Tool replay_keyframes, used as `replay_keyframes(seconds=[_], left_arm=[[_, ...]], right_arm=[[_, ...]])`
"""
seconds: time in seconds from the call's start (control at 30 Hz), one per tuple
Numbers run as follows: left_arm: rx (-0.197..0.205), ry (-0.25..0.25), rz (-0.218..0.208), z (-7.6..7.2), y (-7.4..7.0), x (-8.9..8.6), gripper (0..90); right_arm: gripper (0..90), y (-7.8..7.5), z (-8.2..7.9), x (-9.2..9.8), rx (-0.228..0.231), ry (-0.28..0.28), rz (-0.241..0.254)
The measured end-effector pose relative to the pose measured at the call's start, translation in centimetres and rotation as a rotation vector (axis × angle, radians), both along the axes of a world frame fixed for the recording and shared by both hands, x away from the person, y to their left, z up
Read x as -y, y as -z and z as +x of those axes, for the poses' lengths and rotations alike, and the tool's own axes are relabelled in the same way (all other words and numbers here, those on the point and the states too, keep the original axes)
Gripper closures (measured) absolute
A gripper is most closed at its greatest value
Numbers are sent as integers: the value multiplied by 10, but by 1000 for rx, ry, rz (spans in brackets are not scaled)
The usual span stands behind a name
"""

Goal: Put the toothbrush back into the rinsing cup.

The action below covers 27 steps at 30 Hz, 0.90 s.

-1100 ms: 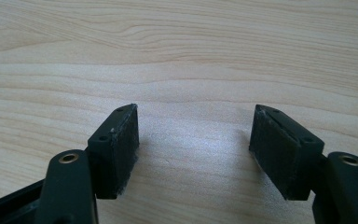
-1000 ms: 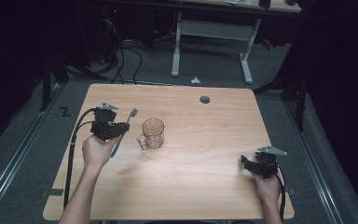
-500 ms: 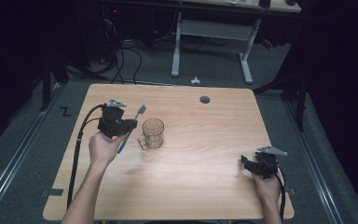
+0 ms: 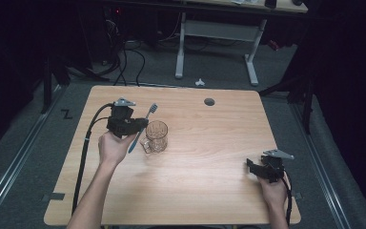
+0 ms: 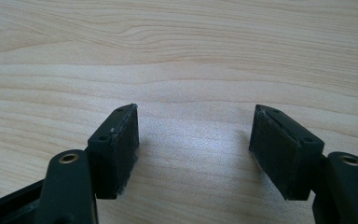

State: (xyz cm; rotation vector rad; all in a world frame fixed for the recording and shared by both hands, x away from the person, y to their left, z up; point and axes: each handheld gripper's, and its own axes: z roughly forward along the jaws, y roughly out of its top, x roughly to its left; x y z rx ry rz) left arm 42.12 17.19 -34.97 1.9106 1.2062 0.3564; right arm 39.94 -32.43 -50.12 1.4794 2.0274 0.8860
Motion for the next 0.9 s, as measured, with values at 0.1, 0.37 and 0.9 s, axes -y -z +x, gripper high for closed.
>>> replay_keyframes(seconds=[0.1, 0.37, 0.9], left_arm=[[5, 0, -9, 1, -1, 1, 799], [16, 9, -18, 4, -3, 6, 799], [47, 6, -60, 9, -2, 9, 799]], right_arm=[[329, 0, 0, 0, 0, 0, 1], [329, 0, 0, 0, -1, 2, 5], [329, 0, 0, 0, 0, 0, 2]])
